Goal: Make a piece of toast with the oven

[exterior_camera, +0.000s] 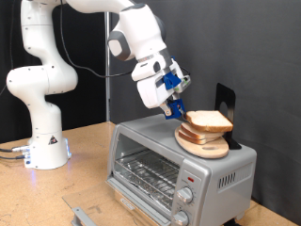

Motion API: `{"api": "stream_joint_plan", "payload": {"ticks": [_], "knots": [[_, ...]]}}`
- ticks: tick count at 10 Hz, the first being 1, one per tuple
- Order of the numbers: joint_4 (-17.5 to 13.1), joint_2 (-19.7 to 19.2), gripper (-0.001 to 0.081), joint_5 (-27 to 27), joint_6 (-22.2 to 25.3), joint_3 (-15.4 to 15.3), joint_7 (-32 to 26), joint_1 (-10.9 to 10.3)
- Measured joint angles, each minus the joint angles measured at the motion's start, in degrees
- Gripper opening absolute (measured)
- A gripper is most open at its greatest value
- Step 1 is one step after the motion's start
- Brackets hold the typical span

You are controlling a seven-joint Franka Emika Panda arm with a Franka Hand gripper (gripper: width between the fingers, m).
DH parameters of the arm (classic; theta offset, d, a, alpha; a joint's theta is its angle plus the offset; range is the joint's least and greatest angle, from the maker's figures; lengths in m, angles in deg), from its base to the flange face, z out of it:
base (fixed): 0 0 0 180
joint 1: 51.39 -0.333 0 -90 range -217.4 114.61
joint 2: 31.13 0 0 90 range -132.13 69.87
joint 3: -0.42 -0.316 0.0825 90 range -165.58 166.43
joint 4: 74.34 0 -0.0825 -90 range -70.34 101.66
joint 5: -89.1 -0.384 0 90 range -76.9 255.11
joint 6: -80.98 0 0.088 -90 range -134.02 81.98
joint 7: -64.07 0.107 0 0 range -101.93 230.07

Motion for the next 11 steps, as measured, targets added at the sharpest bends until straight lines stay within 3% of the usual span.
{"api": "stream_joint_plan", "payload": {"ticks": [2, 5, 6, 7, 9, 11], "knots": [[1.1, 2.0, 0.0365, -1.8, 0.5, 0.8, -2.4, 0.0], [3.1, 6.3, 0.0365, -2.4, 6.0, 3.0, -6.6, 0.0], [3.1, 6.1, 0.0365, -2.4, 5.7, 2.9, -6.4, 0.0], [3.4, 6.1, 0.0365, -4.2, 5.3, 3.2, -10.3, -0.5], [5.5, 7.9, 0.0365, -10.6, 5.5, 6.3, -26.8, -2.5], [8.1, 11.3, 0.0365, -12.0, 9.6, 9.8, -37.2, -2.8]]}}
